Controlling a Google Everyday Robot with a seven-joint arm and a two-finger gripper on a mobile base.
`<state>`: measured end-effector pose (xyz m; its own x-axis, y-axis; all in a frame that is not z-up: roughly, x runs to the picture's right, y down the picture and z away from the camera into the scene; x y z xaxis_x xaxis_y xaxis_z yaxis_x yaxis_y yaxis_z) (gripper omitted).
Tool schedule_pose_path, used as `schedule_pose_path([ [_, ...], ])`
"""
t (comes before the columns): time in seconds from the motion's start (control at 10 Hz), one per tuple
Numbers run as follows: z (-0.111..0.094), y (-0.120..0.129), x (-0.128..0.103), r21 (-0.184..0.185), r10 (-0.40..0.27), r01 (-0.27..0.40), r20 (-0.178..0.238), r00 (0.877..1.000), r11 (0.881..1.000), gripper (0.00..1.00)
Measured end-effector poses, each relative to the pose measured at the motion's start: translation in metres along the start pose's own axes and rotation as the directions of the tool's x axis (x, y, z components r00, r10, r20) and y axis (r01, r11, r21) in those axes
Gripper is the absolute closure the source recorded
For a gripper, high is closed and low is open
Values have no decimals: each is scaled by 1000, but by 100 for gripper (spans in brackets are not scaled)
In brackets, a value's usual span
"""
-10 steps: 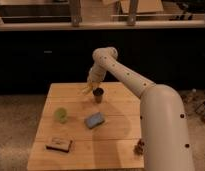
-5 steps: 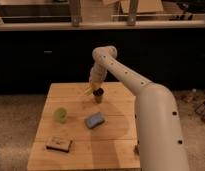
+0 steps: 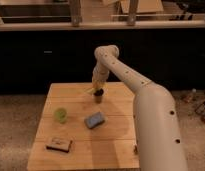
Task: Place banana in metal cup
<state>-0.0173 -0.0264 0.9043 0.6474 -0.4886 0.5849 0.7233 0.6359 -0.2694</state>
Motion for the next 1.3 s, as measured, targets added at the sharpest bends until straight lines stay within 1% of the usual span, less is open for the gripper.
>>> schedule_pose_path([
  [0.1, 0, 2, 2, -6, 3, -3, 0, 1000, 1000, 97],
  [0.3, 0, 6, 4, -19, 7, -6, 6, 1000, 1000, 79],
  [0.4, 0, 7, 4, -24, 6, -6, 8, 1000, 1000, 67],
  [0.5, 0, 8, 3, -28, 5, -5, 11, 1000, 1000, 59],
  [0.7, -1, 8, 0, -35, 0, 0, 13, 1000, 999, 38],
  [0.9, -1, 8, -2, -42, -3, 4, 14, 1000, 999, 21],
  [1.3, 0, 8, -4, -42, 0, 1, 16, 1000, 999, 20],
])
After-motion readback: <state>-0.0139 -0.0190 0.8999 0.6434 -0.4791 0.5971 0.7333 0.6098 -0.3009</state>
